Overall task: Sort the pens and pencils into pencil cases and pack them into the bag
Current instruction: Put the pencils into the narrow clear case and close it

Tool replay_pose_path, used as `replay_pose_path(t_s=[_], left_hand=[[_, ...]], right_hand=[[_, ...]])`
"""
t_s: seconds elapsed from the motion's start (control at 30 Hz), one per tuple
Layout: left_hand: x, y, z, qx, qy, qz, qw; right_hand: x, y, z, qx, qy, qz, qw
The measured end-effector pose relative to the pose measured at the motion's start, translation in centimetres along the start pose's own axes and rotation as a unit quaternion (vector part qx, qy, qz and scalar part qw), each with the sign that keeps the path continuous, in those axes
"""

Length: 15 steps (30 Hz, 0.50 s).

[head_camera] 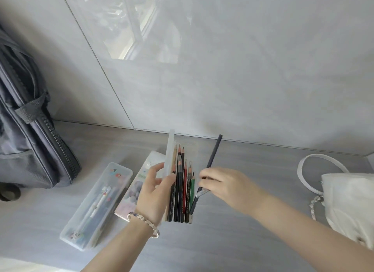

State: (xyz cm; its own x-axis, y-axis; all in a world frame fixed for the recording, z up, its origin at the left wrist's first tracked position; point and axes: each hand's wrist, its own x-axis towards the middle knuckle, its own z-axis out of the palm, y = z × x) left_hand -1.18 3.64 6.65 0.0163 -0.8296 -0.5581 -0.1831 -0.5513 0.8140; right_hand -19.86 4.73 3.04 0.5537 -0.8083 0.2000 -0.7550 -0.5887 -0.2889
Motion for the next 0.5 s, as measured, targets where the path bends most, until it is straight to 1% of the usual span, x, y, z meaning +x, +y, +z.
replay_pose_path(t_s=[0.17,0.23,0.3,0.33,0.4,0.43,0.5], left_hand=[[-2.3,-0.5,1.8,-0.015,-0.019,0.016,1.000],[-2.8,-0.5,2.2,-0.025,-0.020,0.022,0.999],[-3.0,-0.7,2.4,-0.034,-0.012,0.018,0.999],[-3.0,-0.8,2.4,-0.034,-0.009,0.019,0.999],[-3.0,-0.8,2.4,-0.031,-0.009,0.019,0.999],[-3.1,-0.7,2.5,-0.031,-0.010,0.020,0.999],[-3.2,-0.6,2.5,-0.036,-0.009,0.021,0.999]], right_hand=[[-0.8,-0.5,0.6,0.028,-0.063,-0.010,0.998],[-1.3,-1.1,0.5,0.034,-0.051,-0.012,0.998],[-1.8,-1.7,0.3,0.051,-0.017,0.002,0.999],[-2.0,-2.0,0.3,0.074,0.010,0.029,0.997],[-2.6,-2.6,0.4,0.139,0.069,0.115,0.981],[-2.7,-2.9,0.5,0.145,0.085,0.146,0.975],[-2.9,-3.5,0.7,0.114,0.066,0.167,0.977]])
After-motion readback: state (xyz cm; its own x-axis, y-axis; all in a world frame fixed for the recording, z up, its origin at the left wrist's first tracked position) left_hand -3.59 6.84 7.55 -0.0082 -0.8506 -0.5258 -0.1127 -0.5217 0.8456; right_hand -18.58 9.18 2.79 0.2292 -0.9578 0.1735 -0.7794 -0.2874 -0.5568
